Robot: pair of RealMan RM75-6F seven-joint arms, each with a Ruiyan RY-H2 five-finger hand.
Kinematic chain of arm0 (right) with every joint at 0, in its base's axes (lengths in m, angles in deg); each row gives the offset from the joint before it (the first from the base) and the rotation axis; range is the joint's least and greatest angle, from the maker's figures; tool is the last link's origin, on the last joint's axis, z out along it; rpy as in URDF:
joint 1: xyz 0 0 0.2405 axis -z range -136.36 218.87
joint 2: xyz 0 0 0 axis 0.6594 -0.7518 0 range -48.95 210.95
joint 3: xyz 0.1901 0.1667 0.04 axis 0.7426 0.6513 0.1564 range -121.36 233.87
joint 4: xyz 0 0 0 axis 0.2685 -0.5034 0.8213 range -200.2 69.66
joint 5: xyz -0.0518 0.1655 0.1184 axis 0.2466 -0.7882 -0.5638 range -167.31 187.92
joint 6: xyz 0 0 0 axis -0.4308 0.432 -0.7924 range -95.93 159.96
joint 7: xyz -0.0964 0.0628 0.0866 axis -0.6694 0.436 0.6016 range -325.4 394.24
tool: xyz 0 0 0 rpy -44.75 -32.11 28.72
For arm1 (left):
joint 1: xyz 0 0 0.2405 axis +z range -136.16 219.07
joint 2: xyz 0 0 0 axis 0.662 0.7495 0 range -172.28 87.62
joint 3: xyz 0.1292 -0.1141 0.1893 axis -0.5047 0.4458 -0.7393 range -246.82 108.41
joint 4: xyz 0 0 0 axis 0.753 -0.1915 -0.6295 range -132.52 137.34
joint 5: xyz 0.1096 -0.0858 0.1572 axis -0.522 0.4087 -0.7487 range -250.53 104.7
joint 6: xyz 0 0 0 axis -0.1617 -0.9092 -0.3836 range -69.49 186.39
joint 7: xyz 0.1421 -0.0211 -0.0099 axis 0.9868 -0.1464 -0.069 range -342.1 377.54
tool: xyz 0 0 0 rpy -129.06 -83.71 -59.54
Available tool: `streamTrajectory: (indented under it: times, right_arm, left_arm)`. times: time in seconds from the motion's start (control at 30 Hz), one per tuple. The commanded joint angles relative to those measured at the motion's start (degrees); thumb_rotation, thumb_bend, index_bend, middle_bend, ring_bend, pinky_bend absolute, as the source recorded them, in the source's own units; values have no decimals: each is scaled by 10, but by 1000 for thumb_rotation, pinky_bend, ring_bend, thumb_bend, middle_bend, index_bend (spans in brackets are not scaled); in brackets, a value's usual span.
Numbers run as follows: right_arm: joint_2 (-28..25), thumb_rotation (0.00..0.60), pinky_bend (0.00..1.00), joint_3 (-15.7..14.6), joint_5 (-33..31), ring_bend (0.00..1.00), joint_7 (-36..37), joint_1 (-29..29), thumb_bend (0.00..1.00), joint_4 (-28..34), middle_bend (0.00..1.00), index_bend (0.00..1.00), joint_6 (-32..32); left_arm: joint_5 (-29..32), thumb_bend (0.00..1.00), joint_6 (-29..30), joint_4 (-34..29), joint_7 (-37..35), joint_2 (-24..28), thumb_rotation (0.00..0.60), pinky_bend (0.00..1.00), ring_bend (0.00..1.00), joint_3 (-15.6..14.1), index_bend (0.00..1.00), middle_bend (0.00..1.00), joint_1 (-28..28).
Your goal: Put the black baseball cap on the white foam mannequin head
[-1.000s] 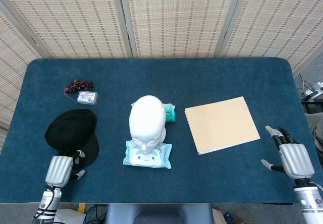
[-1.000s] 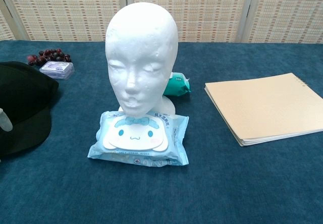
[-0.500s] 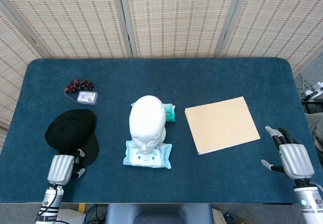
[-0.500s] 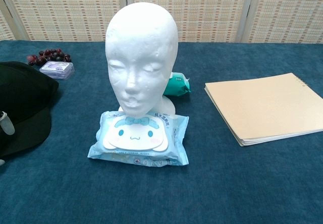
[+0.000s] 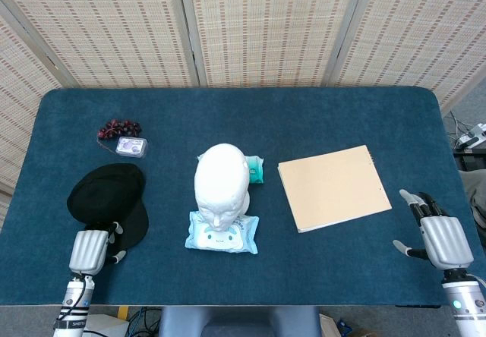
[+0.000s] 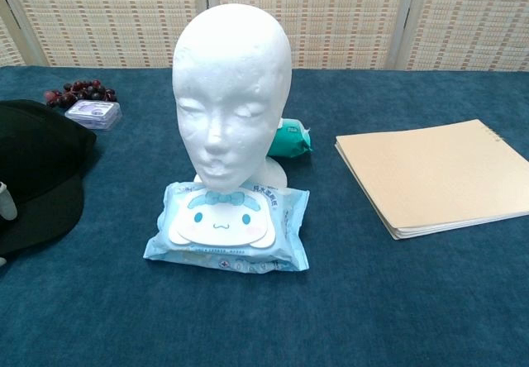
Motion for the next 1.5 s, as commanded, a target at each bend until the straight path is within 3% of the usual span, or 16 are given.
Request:
streamTrajectory:
  times: [0.03,0.67,1.0,1.23,1.5]
  right_arm:
    - [0,600,385,0,0,113,0,0,0,0,211,61,0]
    - [0,600,384,0,-2,113,-1,0,0,1,211,61,0]
    - [-1,600,385,0,-1,114,2,1,0,1,212,61,1]
    - [-1,600,385,0,-1,114,0,1,0,1,212,61,1]
    - [-1,600,384,0,0,113,1,1,0,1,212,61,2]
  left_arm:
    - [5,35,-3,1,6,0,600,412,398,3,465,613,-1]
    - [45,36,-8,3,26,18,600,420,408,24,477,620,3]
    - [81,36,-19,-23,76,37,600,420,405,37,470,619,5]
    - [80,36,-23,-80,114,65,600,421,398,20,462,611,9]
    - [47,36,1,-83,91,60,600,420,397,8,453,610,11]
